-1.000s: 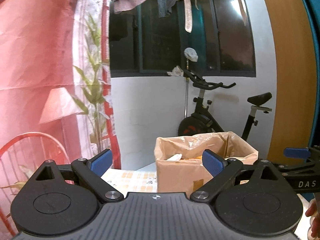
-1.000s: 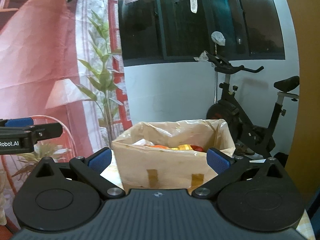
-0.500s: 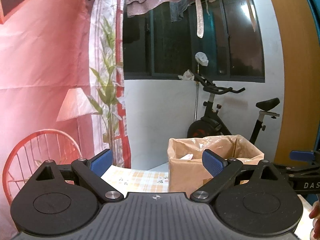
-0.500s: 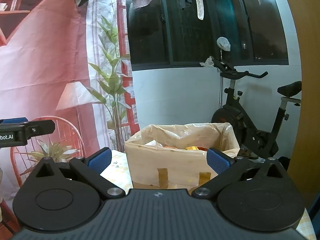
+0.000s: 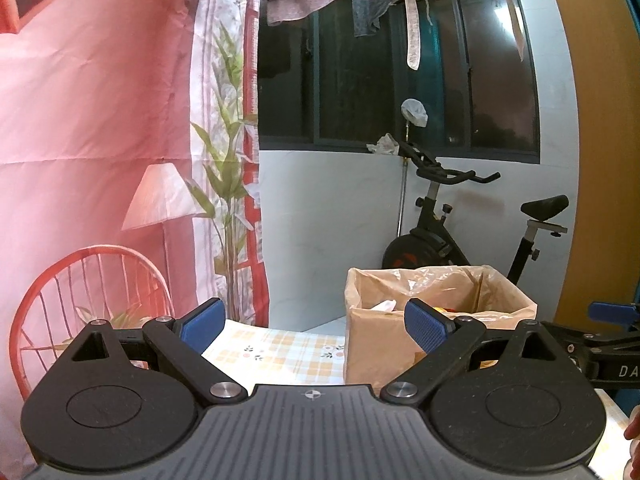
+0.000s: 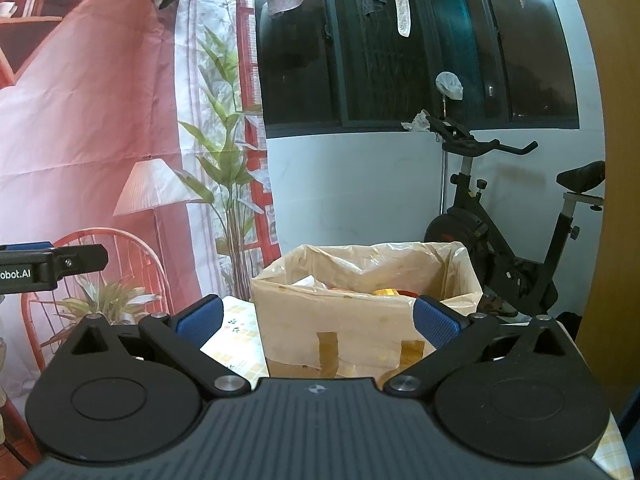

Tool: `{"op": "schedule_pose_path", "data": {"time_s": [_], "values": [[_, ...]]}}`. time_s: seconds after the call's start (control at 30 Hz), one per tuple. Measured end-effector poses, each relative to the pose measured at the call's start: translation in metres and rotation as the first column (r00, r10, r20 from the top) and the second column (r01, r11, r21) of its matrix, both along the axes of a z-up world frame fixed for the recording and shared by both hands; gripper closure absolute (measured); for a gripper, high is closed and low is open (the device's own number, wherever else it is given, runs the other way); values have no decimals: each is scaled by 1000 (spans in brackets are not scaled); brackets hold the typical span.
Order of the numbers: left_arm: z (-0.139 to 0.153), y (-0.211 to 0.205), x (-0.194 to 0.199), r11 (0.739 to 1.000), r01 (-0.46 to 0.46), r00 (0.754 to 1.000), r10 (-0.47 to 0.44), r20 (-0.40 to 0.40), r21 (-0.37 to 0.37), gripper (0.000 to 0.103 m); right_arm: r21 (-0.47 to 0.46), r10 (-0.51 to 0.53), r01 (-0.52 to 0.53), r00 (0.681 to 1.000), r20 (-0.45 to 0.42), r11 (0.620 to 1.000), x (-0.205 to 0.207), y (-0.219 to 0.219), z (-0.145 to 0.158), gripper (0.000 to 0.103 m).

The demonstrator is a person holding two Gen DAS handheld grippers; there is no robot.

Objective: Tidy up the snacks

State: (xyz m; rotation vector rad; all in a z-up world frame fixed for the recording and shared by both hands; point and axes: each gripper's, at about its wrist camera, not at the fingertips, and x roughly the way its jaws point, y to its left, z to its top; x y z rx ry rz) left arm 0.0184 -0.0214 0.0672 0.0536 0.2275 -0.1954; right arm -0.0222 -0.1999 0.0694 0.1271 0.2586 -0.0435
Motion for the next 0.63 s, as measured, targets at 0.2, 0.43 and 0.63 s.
{"op": "schedule_pose_path", "data": {"time_s": [0.2,0.43,0.63], "values": [[0,0,1,1000,-5,1000,5,-7,-2,6,0,-1,1,1000,-1,1000,0,1,0,0],[1,3,4,1000,-7,1000,7,-17,-16,6,-3,-1,1,1000,0,1000,0,1,0,0],[1,3,3,1000,-21,1000,21,-15,-16,6,-8,2,-2,1000,2,1000,0,2,-2,0]]}}
